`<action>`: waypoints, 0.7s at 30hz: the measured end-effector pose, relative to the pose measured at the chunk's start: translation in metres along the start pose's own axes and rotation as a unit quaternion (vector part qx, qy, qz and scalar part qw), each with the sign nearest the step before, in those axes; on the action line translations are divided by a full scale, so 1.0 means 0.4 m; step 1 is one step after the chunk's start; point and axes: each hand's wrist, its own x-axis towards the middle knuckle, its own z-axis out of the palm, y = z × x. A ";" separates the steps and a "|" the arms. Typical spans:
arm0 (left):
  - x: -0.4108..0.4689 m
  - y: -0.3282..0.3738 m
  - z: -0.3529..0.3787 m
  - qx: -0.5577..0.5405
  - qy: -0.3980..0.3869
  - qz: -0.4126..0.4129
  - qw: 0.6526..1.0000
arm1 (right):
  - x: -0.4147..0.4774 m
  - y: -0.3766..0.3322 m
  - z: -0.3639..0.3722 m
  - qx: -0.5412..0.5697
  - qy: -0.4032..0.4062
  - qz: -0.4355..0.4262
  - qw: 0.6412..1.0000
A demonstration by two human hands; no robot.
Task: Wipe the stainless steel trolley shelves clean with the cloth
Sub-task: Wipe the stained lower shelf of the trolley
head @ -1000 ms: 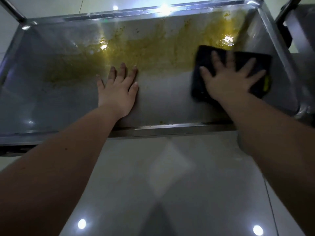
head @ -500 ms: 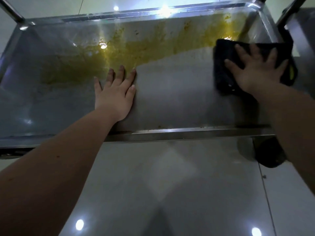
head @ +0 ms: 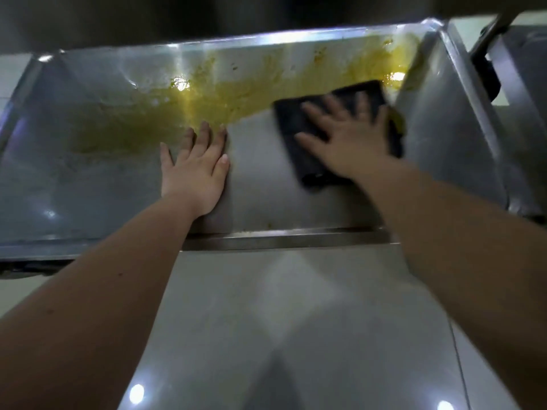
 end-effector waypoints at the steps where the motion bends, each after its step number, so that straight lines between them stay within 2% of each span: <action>1: 0.001 0.002 0.000 0.003 0.003 0.000 1.000 | -0.005 0.082 -0.011 -0.002 -0.004 0.051 0.999; 4: 0.000 0.009 0.003 0.003 0.012 0.004 1.000 | -0.076 0.261 -0.037 0.006 -0.016 0.176 0.984; 6: -0.002 0.013 0.002 0.005 0.012 0.002 1.000 | -0.136 0.264 -0.030 0.000 -0.013 0.209 0.978; 8: -0.004 0.020 -0.001 0.011 0.007 -0.002 1.000 | -0.166 0.186 -0.018 -0.005 -0.005 0.223 0.975; 10: -0.005 0.025 -0.006 0.014 0.005 -0.003 1.000 | -0.167 0.059 -0.009 -0.001 -0.006 0.188 0.982; 13: -0.007 0.024 -0.005 0.010 0.008 -0.002 1.000 | -0.166 -0.164 0.017 -0.004 -0.017 0.083 0.996; 15: -0.008 0.018 -0.003 0.007 0.006 -0.001 1.000 | -0.174 -0.240 0.029 -0.006 -0.020 0.044 0.999; 18: -0.009 0.009 -0.004 -0.003 0.004 0.002 1.000 | -0.178 -0.170 0.025 -0.004 0.003 0.029 1.000; 21: -0.006 0.003 -0.004 -0.012 0.004 0.000 1.000 | -0.203 0.021 0.001 -0.011 0.012 0.079 0.997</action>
